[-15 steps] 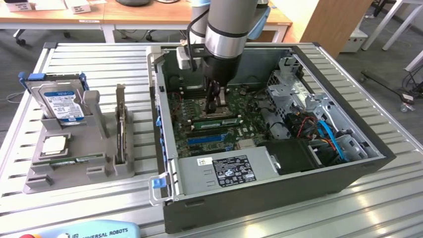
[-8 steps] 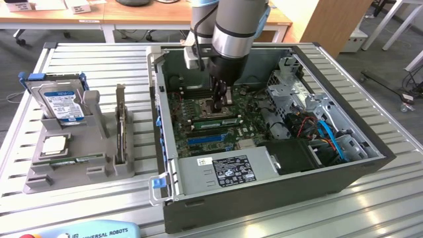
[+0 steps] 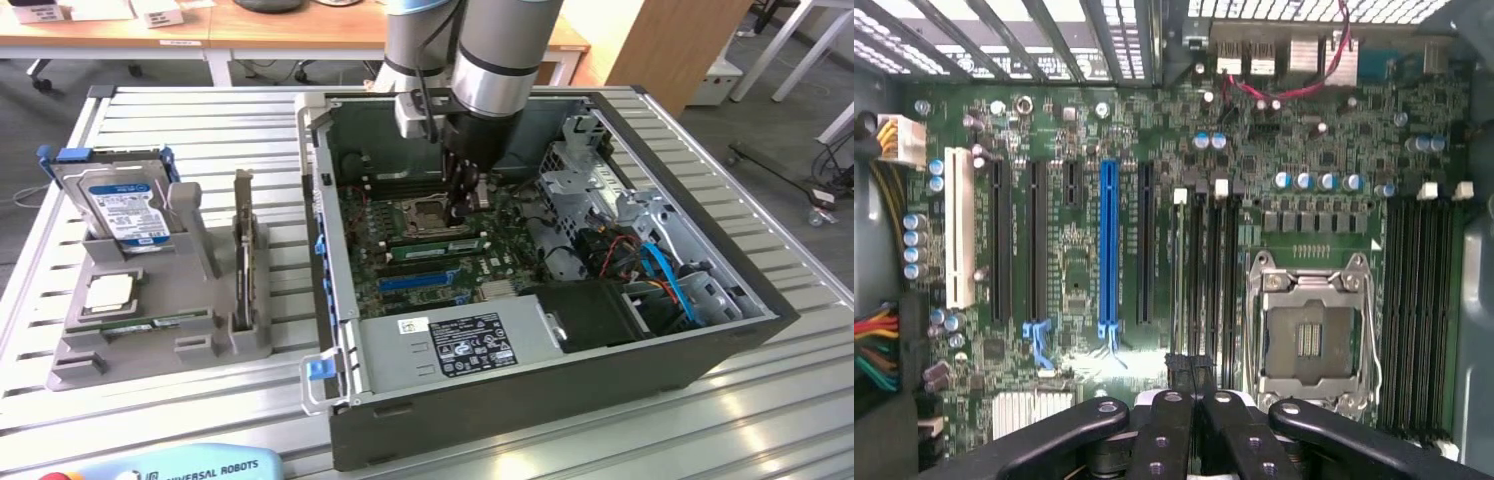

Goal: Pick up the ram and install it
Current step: 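Press down the ram until it locks into place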

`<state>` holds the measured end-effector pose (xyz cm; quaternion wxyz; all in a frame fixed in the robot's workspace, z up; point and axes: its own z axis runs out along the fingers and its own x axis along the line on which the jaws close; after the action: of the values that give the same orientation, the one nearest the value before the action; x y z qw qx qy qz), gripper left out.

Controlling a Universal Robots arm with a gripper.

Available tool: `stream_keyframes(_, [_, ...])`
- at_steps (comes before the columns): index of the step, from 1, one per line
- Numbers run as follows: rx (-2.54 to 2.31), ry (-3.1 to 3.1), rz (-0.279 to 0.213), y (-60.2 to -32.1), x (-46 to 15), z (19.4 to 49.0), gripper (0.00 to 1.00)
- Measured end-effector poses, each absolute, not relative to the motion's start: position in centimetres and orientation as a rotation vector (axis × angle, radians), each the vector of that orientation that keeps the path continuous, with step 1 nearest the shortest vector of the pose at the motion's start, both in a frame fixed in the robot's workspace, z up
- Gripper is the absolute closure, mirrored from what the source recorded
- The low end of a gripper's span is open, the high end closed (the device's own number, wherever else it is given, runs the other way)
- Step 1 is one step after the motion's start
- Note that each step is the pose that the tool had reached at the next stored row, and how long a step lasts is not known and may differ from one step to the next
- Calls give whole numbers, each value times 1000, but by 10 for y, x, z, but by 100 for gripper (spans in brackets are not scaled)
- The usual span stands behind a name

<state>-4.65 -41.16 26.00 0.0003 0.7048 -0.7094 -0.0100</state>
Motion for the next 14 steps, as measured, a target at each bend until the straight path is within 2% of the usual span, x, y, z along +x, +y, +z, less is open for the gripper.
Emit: stream_keyframes(14, [2212,-2230,-31,-412,-47,260,90])
